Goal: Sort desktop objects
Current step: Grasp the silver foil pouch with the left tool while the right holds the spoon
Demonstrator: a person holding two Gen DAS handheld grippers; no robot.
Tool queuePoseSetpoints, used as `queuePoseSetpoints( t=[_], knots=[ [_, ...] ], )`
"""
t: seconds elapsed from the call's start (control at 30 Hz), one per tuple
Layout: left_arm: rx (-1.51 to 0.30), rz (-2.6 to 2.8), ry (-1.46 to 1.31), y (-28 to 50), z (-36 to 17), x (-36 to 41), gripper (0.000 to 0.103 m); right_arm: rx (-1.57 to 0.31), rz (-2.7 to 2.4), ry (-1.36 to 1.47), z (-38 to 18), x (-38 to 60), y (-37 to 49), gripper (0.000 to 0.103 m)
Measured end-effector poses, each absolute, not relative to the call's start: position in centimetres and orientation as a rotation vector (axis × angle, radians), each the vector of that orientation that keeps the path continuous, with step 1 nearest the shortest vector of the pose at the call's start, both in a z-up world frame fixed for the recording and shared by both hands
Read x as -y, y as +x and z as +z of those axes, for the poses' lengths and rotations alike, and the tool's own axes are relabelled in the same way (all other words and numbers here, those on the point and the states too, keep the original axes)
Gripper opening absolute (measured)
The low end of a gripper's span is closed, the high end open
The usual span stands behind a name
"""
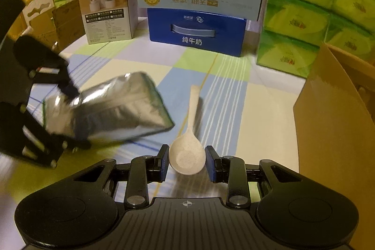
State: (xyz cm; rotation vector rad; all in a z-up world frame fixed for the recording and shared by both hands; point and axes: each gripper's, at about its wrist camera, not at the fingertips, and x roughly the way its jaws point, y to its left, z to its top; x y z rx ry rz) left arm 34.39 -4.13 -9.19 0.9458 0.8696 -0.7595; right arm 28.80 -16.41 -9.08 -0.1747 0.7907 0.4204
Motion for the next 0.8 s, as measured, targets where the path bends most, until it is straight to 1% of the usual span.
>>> queuePoseSetpoints(
  t=[0.1,0.2,0.4,0.5,0.6,0.67,0.8],
  knots=[
    [-0.938,-0.754,0.854,32.4,-8.6,3.8,0.047,-0.807,0.422,-0.137,-8.8,16.8,27.0,0.030],
    [-1.016,-0.739,0.707,29.8,-8.2,3.2,0.047,-0.821,0.435,-0.113,-8.4,17.3,24.8,0.030],
    [-1.090,-0.708,0.425,23.5,-7.4,2.5,0.044,-0.868,0.423,-0.046,-8.6,19.1,18.7,0.030],
    [-1.096,-0.688,0.340,20.5,-7.3,2.5,0.044,-0.884,0.393,-0.013,-8.9,20.2,16.0,0.030],
    [-1.096,-0.650,0.254,19.0,-7.3,2.3,0.045,-0.870,0.365,-0.041,-9.2,20.8,14.0,0.030],
    [-1.101,-0.603,0.199,19.0,-7.4,2.0,0.052,-0.871,0.360,-0.048,-9.6,21.1,13.4,0.030],
    [-1.140,-0.513,0.112,20.0,-8.0,2.2,0.052,-0.865,0.362,-0.067,-9.8,21.2,12.8,0.030]
  ],
)
